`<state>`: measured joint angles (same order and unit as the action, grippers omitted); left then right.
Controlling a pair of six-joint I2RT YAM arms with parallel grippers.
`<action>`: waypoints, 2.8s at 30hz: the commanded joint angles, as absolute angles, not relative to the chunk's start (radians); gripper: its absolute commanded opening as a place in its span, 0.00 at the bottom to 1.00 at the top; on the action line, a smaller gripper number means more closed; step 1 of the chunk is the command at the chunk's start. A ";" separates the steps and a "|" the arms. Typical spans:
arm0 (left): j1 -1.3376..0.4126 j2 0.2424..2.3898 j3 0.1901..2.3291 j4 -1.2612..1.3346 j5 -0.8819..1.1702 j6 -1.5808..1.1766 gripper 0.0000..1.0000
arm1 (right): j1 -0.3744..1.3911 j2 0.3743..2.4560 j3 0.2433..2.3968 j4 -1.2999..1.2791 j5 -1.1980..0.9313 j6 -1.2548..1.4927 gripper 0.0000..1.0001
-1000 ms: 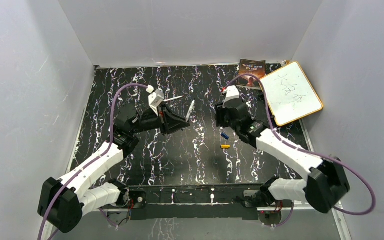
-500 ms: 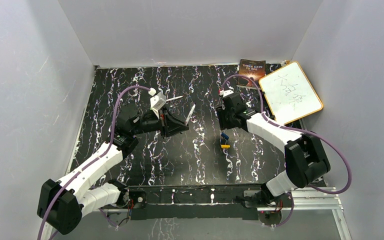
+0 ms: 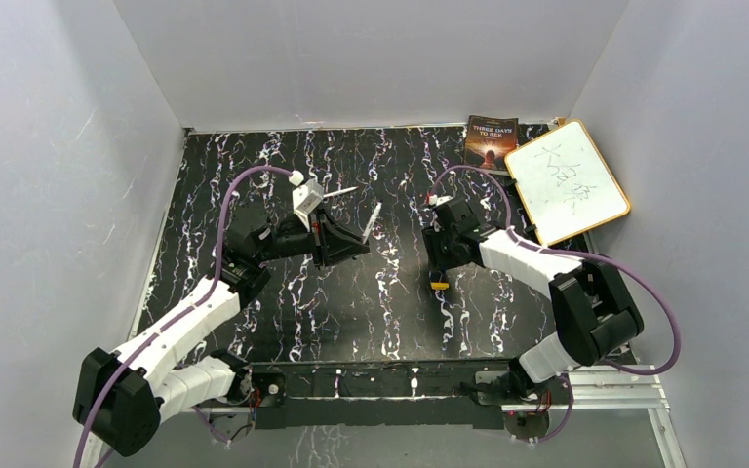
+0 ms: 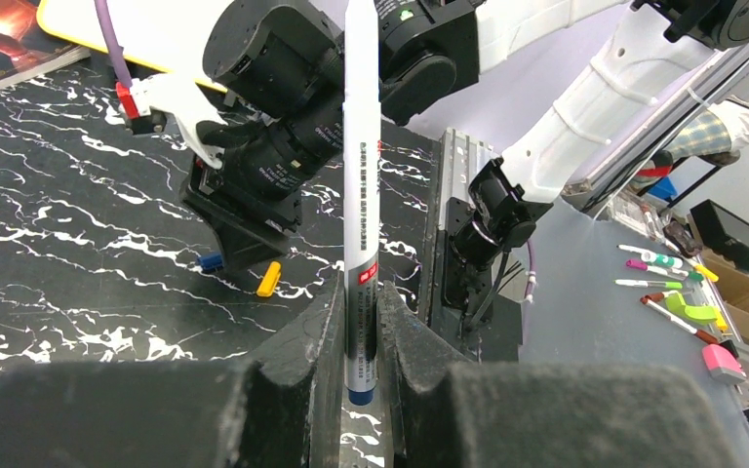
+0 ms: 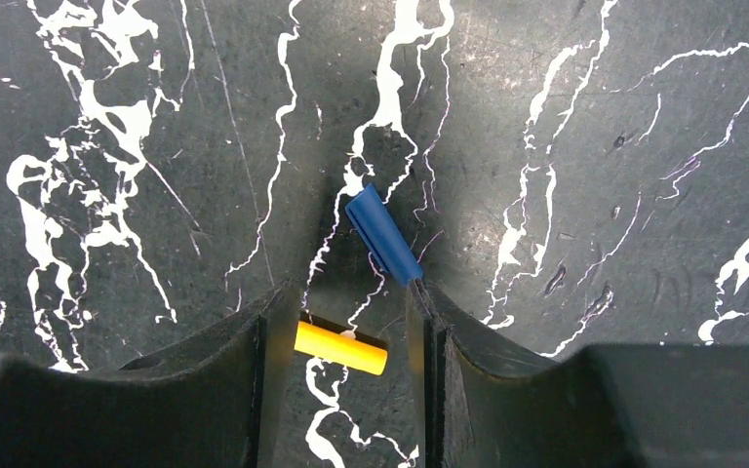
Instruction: Insert the pens into the pen caps
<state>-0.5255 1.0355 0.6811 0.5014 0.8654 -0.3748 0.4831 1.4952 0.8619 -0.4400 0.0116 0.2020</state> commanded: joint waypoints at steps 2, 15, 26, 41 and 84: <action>-0.521 1.027 0.692 0.539 0.897 -0.378 0.00 | 0.480 1.538 0.850 -0.374 0.041 0.211 0.42; -0.522 1.007 0.676 0.521 0.884 -0.368 0.00 | 0.483 1.554 0.843 -0.339 0.013 0.228 0.15; -0.521 1.000 0.667 0.513 0.880 -0.364 0.00 | 0.482 1.463 0.897 -0.316 0.039 0.277 0.36; -0.520 0.988 0.681 0.485 0.877 -0.350 0.00 | 0.416 1.596 1.059 -0.297 0.132 0.272 0.39; -0.521 0.987 0.677 0.497 0.863 -0.378 0.00 | 0.382 1.529 1.002 -0.194 -0.223 0.398 0.00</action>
<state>-0.5255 1.0203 0.6712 0.4694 0.8711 -0.3599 0.4187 1.6714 0.9588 -0.2802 -0.0399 0.3229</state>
